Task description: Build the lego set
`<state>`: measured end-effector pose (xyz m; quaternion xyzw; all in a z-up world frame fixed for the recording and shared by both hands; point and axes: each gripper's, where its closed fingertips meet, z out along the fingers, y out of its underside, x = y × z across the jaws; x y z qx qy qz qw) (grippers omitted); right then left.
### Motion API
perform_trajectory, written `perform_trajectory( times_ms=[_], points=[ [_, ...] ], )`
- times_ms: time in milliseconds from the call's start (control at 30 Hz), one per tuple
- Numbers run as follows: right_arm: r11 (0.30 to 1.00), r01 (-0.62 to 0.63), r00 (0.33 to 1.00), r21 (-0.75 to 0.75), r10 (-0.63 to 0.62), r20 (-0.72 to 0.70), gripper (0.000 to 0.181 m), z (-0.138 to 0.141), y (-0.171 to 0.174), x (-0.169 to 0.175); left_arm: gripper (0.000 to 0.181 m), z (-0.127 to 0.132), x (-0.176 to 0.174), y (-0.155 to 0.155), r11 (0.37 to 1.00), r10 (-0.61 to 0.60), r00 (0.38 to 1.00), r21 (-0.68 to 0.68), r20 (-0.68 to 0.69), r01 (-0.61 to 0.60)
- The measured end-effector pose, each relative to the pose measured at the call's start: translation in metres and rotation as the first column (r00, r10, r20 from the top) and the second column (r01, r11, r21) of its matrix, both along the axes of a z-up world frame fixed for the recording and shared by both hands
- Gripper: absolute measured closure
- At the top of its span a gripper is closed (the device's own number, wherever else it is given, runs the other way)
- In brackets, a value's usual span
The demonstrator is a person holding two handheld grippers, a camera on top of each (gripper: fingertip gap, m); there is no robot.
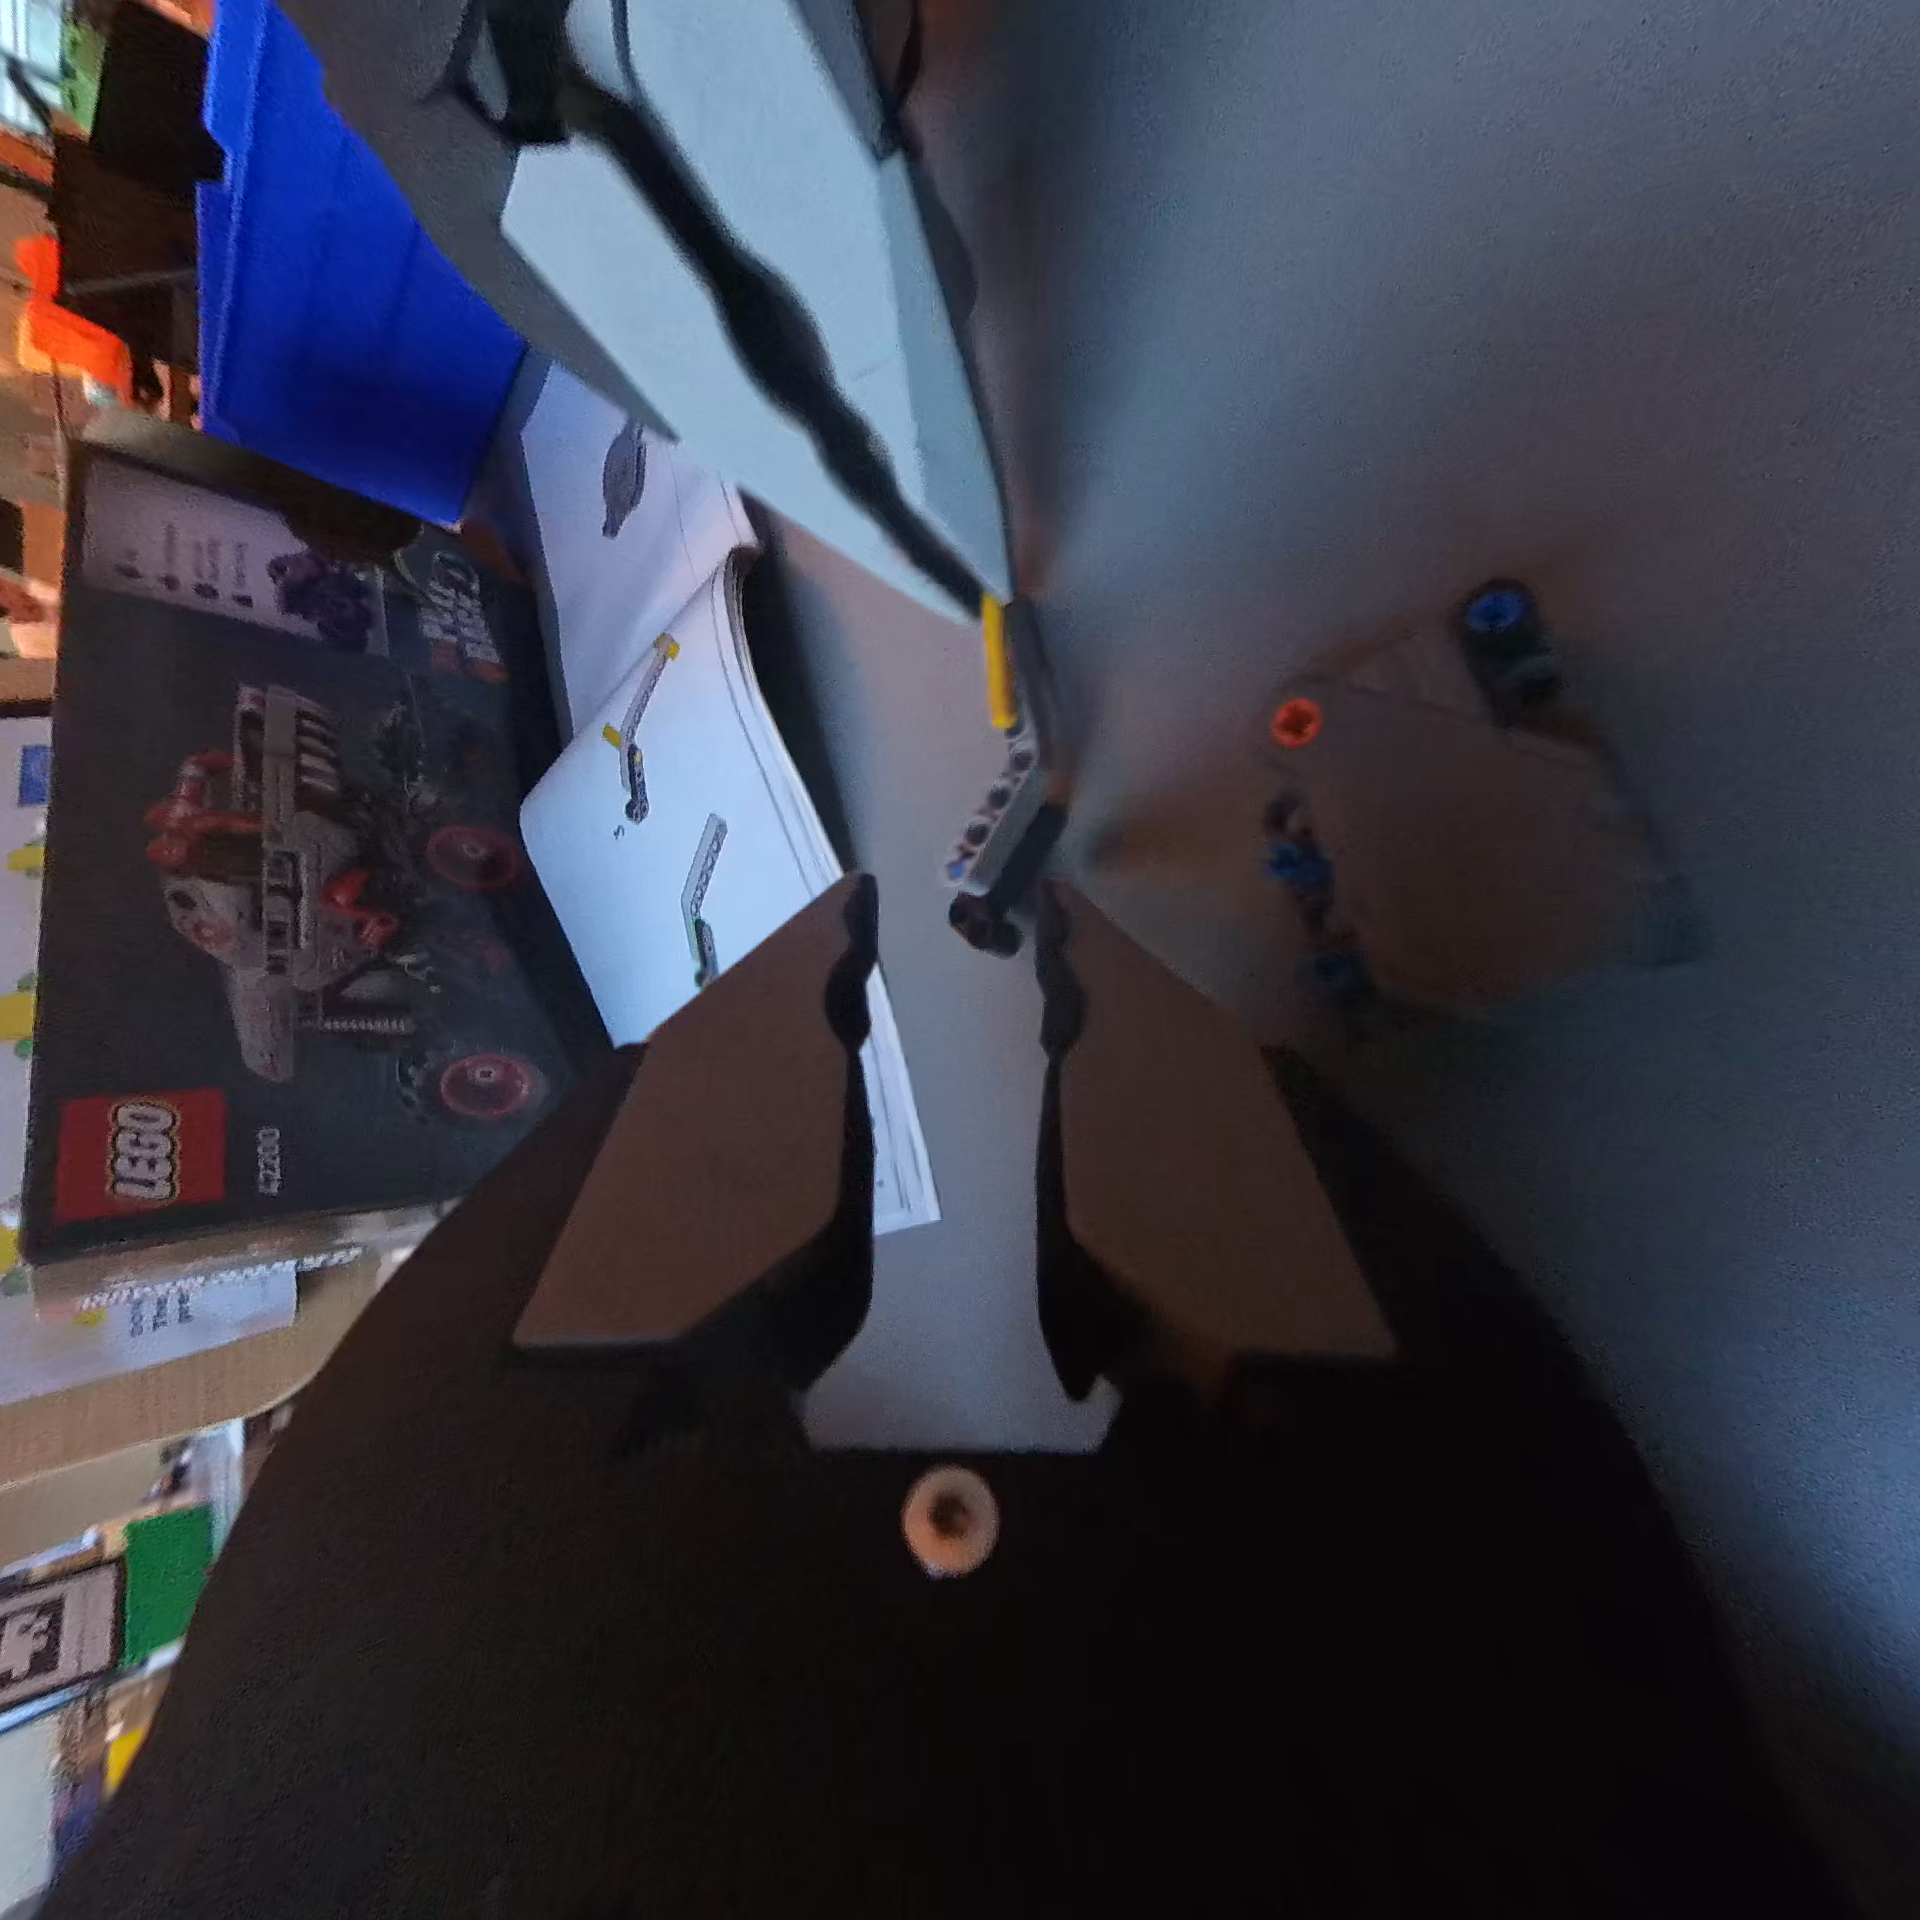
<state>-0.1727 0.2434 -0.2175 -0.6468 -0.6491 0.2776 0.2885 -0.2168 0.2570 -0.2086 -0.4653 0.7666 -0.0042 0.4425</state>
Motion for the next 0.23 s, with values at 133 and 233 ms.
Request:
perform_trajectory(
  times_ms=[133, 233],
  points=[
    [1.0, -0.024, 0.999, -0.018, 0.024, -0.046, 0.181, 0.008, -0.006, -0.004, 0.156, -0.006, -0.003, 0.008, 0.999, 0.041, 0.999, 0.003, -0.024, -0.041],
    [0.999, 0.046, 0.997, -0.014, -0.047, -0.057, 0.181, 0.012, 0.008, 0.0, 0.158, -0.005, -0.003, 0.011, 0.998, 0.06, 0.998, 0.001, -0.015, -0.06]
  ],
)
